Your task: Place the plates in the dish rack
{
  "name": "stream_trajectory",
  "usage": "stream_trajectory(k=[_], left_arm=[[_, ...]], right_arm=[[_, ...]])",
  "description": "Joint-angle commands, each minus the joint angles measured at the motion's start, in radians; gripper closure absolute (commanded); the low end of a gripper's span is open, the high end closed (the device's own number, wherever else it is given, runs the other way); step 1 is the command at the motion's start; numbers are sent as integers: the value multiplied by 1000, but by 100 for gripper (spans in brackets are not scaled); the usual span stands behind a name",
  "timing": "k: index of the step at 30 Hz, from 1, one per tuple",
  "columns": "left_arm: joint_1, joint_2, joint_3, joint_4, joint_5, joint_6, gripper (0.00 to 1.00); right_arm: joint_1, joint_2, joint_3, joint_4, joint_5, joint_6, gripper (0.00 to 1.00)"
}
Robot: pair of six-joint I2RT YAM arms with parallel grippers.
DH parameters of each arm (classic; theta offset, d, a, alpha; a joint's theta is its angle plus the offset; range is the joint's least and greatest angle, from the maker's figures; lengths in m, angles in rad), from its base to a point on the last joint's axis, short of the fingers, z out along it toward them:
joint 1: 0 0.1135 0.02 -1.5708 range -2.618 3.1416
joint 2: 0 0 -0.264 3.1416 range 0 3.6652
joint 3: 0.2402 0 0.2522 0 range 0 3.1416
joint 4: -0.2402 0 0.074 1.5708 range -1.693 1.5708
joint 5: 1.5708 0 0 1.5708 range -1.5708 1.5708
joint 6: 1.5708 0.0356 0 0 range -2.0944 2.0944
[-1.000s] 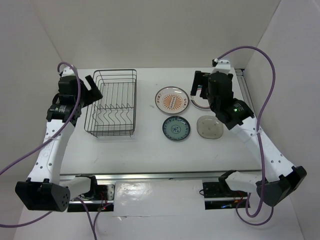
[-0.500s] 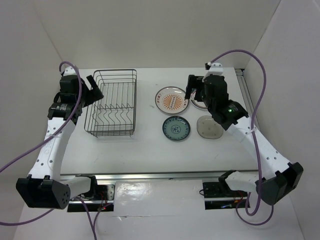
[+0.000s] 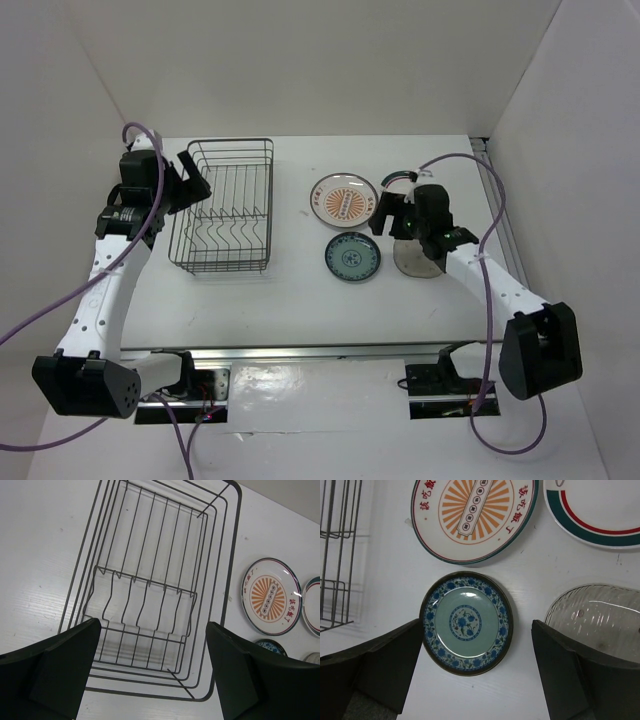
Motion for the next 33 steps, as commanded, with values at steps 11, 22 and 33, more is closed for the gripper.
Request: stream_trajectory(k=[11, 22, 33], left_arm=[[2, -2, 33, 46, 67, 13, 0], [2, -2, 33, 46, 76, 22, 0], [2, -2, 24, 46, 85, 22, 0]], right_arm=[[-103, 235, 82, 290, -140, 89, 9], [-112, 401, 124, 405, -163, 161, 10], [-112, 499, 111, 465, -129, 235, 10]])
